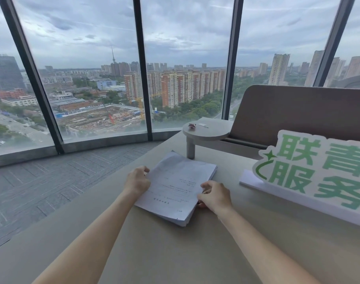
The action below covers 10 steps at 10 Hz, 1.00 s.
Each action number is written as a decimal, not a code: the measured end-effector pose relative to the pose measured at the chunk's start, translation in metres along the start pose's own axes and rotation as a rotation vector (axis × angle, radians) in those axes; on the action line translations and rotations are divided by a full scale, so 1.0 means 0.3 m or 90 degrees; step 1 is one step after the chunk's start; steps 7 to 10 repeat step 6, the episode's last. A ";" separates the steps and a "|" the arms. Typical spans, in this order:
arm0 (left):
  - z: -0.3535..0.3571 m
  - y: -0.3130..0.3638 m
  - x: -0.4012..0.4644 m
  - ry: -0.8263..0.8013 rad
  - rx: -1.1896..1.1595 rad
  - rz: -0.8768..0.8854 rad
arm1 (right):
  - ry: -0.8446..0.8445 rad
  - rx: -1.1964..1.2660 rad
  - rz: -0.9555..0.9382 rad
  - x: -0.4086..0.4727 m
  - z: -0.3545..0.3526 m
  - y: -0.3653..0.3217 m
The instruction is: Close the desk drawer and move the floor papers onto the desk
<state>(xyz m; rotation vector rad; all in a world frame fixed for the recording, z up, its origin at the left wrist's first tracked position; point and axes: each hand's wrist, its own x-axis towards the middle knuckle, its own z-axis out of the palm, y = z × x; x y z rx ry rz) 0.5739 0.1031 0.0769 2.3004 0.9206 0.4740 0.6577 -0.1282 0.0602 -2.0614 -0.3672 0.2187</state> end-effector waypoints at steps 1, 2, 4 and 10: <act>0.009 0.001 0.015 0.002 0.031 -0.001 | 0.011 -0.039 -0.022 0.010 0.012 -0.001; 0.021 0.001 0.018 0.008 0.038 -0.013 | 0.007 -0.074 -0.042 0.013 0.015 -0.002; 0.034 -0.016 0.018 0.016 0.080 0.007 | -0.009 -0.210 -0.094 0.027 0.010 -0.016; 0.038 -0.014 0.026 0.001 0.173 0.055 | -0.008 -0.304 -0.112 0.028 -0.010 -0.027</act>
